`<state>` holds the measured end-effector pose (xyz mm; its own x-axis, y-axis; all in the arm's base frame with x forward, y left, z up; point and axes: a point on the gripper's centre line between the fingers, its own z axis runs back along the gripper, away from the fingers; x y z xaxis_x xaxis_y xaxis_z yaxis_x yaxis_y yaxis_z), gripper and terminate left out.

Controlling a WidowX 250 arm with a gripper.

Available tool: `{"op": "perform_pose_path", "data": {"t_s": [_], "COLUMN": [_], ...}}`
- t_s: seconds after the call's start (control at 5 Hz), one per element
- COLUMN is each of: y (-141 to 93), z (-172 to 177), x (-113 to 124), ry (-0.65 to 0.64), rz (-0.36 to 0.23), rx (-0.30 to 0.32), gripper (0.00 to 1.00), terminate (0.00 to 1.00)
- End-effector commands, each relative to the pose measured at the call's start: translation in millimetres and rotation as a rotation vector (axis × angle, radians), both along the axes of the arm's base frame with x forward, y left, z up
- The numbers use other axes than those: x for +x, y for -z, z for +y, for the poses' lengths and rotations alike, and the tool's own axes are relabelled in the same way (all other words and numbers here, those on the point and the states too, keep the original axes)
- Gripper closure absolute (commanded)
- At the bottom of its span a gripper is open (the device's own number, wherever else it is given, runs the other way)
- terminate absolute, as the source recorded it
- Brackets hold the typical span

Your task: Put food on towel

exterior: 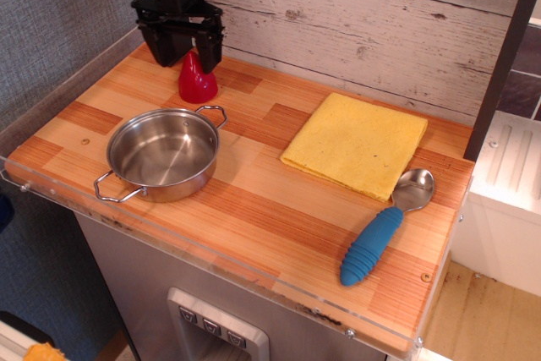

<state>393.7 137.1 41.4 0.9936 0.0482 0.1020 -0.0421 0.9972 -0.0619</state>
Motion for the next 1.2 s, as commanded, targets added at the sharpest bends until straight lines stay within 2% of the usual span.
{"op": "perform_pose_path", "data": {"t_s": [0.0,0.2,0.4,0.6,0.8,1.0], "y": [-7.9,-1.8,-0.4,-13.4,-47.7,-71.4], "z": [-8.1,-9.2,-9.3,-12.6,-28.5,-62.6], "x": [1.9,0.6,-1.5,-3.6,-8.1,-16.3], "ry": [0.019,0.014,0.015,0.038,0.059,0.12], "rz": [-0.026,-0.008,0.0,-0.018,-0.103,-0.159], "rx": [0.014,0.009,0.011,0.02,0.016,-0.04], "gripper": [0.0,0.0,1.0,1.0,1.0,1.0], "terminate": [0.0,0.0,0.0,0.0,0.0,0.0]}}
